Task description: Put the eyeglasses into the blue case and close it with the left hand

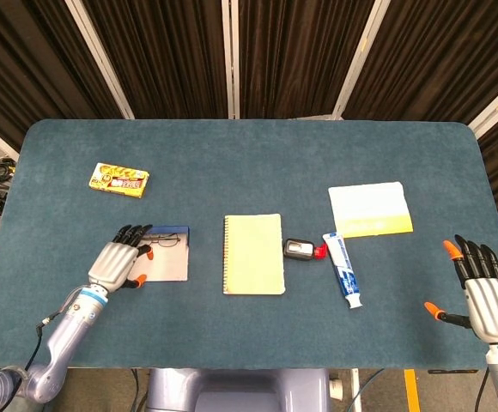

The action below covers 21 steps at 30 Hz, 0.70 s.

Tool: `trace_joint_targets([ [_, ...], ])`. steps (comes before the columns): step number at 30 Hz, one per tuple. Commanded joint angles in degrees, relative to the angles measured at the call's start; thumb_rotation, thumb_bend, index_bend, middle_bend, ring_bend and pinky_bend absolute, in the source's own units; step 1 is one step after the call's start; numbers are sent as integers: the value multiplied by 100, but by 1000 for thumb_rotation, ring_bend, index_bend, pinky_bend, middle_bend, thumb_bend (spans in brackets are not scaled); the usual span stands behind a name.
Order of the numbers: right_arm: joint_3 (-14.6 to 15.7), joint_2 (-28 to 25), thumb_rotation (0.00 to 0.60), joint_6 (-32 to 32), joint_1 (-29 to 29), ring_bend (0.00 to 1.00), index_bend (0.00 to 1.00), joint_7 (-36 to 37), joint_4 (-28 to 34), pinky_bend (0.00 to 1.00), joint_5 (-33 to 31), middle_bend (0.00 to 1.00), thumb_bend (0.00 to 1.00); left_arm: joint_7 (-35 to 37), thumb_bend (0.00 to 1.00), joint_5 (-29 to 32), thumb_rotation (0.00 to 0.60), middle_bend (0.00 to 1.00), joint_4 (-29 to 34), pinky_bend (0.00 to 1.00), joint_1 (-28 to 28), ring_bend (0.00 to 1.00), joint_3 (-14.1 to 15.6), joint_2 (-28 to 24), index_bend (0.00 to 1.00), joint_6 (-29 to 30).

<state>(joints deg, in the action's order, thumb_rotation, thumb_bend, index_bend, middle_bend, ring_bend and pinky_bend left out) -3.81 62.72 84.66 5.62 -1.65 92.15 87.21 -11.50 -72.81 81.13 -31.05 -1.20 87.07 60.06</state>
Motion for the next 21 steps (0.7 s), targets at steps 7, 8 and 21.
trace_joint_targets([
  [7,-5,-1,600,1,-3,0,0,1,-16,0,-14,0,0,91,313,-220,600,0,-382,0,30,0,100,458,421,-89],
  [8,-6,-3,600,3,-3,0,0,11,-18,0,-13,0,0,90,312,-226,600,0,-425,0,35,0,94,505,421,-91],
  [21,-8,-17,600,18,-9,0,0,53,-25,0,-8,0,0,135,312,-239,600,0,-613,0,92,0,0,622,414,-72],
])
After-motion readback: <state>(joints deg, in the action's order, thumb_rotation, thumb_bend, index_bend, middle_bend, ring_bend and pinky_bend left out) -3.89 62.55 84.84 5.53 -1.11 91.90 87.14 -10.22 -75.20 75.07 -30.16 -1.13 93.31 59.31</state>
